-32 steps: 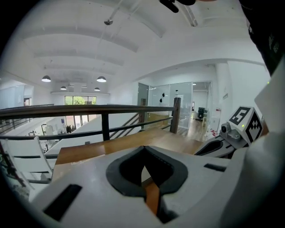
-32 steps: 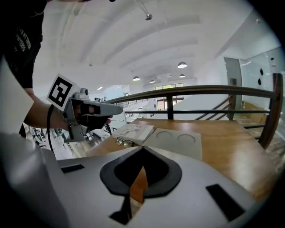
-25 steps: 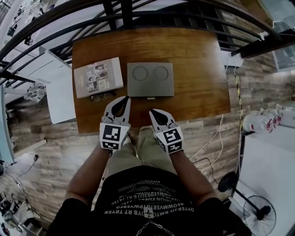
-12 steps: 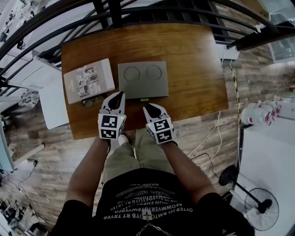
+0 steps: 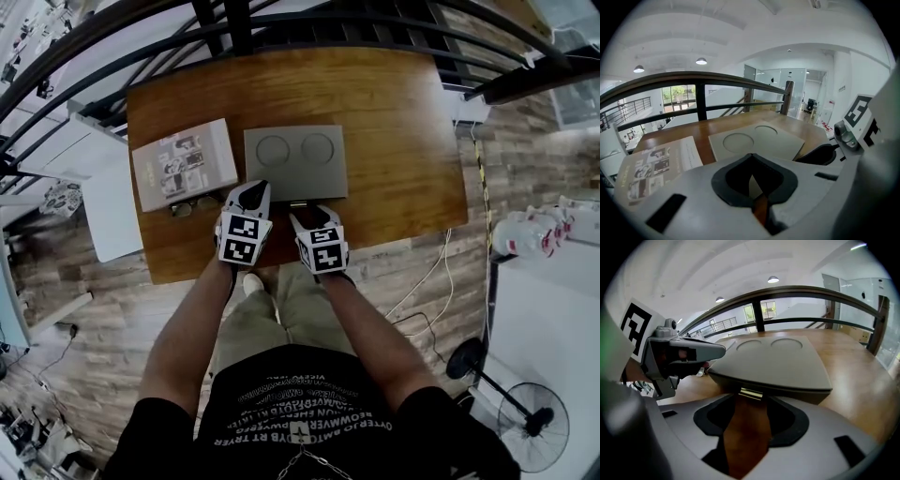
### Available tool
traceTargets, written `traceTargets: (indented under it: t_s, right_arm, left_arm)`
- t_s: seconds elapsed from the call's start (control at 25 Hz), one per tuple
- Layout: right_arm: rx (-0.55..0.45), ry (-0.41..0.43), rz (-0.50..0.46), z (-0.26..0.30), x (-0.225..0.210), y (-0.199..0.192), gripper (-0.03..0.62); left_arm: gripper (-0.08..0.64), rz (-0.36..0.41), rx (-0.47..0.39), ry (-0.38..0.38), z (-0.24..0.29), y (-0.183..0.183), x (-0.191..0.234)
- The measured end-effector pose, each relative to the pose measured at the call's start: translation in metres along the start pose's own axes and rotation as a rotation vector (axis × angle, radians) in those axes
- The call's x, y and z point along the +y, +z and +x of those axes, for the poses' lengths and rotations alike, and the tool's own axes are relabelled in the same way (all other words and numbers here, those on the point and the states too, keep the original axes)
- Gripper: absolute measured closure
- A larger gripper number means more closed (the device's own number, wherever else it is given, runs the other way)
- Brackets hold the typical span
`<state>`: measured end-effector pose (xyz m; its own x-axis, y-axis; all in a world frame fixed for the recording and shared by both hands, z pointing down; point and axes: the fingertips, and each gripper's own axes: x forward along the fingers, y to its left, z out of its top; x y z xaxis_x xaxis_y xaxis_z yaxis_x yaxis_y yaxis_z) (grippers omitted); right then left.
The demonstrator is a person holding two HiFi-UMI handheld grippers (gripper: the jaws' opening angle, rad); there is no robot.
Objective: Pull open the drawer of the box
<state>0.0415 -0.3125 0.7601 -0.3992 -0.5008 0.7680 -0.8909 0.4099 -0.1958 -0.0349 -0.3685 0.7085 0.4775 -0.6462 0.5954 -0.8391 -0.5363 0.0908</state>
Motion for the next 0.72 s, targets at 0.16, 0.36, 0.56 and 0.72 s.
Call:
traceTargets:
  t_s: [0.16,0.36,0.56,0.72]
  right_arm:
    - [0.032,-0.014,0.064,0.007,0.000,-0.003,0.336]
    - [0.040,-0.097,0.061,0.011,-0.003,0.000,0.390]
    - [0.064,-0.098,0.057,0.015,-0.001,-0.004,0.426]
    - [0.056,-0.113,0.066,0.014,0.000,-0.004,0.428]
  left_arm:
    - [0.560,0.068,0.054,-0.051,0.015,-0.015,-0.014]
    - [0.560,0.078,0.107,-0.070,0.018,-0.023,-0.012]
    - [0.560,0.052,0.107,-0.088,0.018,-0.023,-0.012]
    - [0.560,0.042,0.103,-0.095,0.016,-0.023,-0.012]
